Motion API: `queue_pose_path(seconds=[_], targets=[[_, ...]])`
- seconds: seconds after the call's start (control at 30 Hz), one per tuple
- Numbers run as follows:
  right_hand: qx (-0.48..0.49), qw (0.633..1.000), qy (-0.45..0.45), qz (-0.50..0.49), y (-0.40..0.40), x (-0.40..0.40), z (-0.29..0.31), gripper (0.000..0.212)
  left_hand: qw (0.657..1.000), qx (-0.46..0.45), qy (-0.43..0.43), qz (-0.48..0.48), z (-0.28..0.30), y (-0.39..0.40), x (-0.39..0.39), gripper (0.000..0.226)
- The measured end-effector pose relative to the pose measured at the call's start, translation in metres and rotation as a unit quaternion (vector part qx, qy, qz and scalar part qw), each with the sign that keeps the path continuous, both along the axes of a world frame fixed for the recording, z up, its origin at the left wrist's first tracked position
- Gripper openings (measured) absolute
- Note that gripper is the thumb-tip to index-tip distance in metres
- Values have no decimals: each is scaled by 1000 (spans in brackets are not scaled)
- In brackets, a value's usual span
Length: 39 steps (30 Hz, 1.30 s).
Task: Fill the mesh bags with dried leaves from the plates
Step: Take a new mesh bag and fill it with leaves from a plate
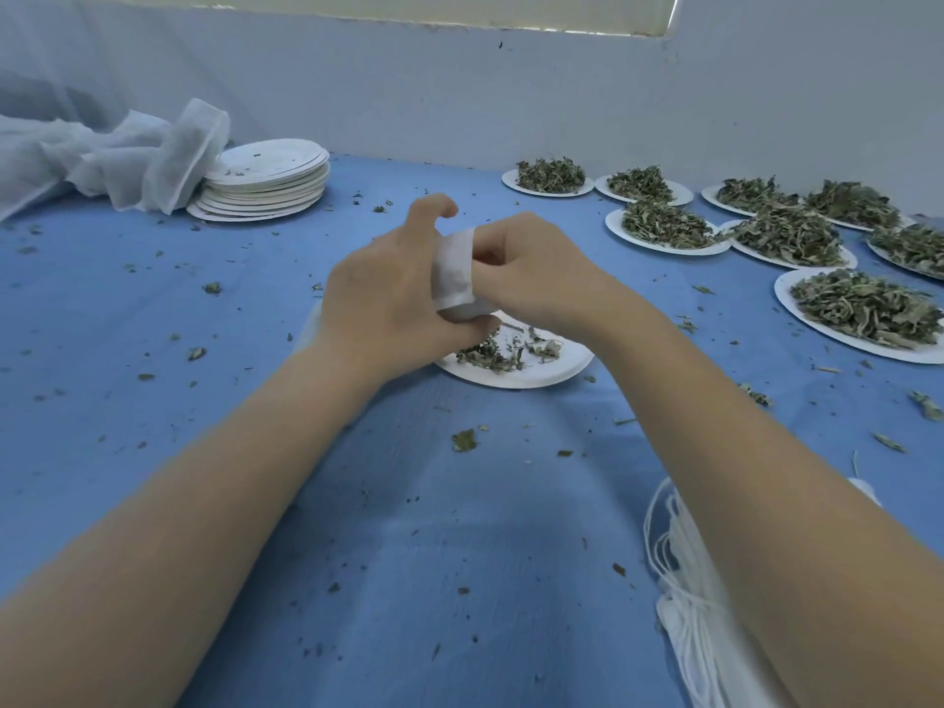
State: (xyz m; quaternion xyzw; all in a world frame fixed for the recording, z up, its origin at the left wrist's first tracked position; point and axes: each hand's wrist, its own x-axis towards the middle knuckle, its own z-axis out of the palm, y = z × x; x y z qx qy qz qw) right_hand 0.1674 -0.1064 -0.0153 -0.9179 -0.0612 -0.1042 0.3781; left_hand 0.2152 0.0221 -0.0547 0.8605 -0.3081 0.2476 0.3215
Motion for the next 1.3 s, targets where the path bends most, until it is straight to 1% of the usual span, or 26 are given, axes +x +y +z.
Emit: queue_pose_path(seconds=[0.07,0.1,0.17,0.23,0.3,0.33,0.37,0.4,0.43,0.47,0.5,0.53,0.57,0.6,0.63,0.67,0.77,0.83,0.9,0.93,0.97,1.03,1.1,1.17,1.23,1.3], targets=[[1,1000,-20,1,-2,0,2,23,1000,11,-1,2,-2,4,4,77],[2,1000,-24,2,-3,1,2,21,1000,19,-13,8,-4,5,6,70],[9,1000,-18,6,-6,1,4,24,998,33,-42,20,-7,7,8,55],[56,998,-12,7,-12,0,6,26,998,34,-40,28,-8,8,9,47],[113,993,-19,-5,-19,-2,8,29,998,39,-20,46,-8,10,12,45],[109,993,-27,-24,-22,-2,8,28,998,39,-9,56,-8,12,13,44],[80,995,-33,-54,-25,-1,7,27,997,34,0,66,-8,14,15,43],[25,995,-33,-90,-27,1,6,26,997,24,7,77,-8,16,16,43],[-54,991,-17,-123,-29,2,4,24,996,15,12,87,-8,17,17,42],[-145,978,20,-146,-30,4,2,24,995,11,16,95,-8,19,18,42],[-225,958,74,-158,-31,6,-2,24,995,11,19,100,-8,19,19,41],[-284,937,129,-157,-30,8,-7,24,994,14,22,103,-8,20,19,41],[-320,921,164,-151,-28,9,-11,27,994,20,25,104,-8,20,19,41],[-334,915,177,-142,-26,11,-15,32,994,27,26,102,-8,19,19,40],[-330,917,179,-134,-23,13,-17,35,994,33,25,98,-9,19,19,41],[-309,927,172,-126,-21,14,-17,35,995,38,23,92,-9,19,20,41],[-218,960,130,-120,-20,14,-13,35,995,40,19,90,-10,19,20,41],[-241,956,109,-126,-25,11,-13,41,995,37,20,93,-10,19,19,40],[-302,936,130,-122,-29,10,-17,41,995,41,24,90,-10,19,19,40],[-317,931,138,-117,-29,9,-18,40,995,44,26,88,-10,19,19,40],[-311,933,139,-112,-28,9,-18,39,995,46,28,85,-10,19,19,40],[-254,954,126,-102,-27,9,-14,41,995,46,27,87,-10,20,20,40],[-204,970,99,-86,-26,9,-11,49,994,43,29,91,-10,21,21,43],[-221,969,96,-63,-23,9,-11,52,995,39,30,89,-10,22,20,47],[-249,962,105,-38,-20,8,-14,51,996,41,26,81,-12,22,21,41],[-239,965,108,-21,-20,8,-13,54,996,37,20,81,-13,22,22,37]])
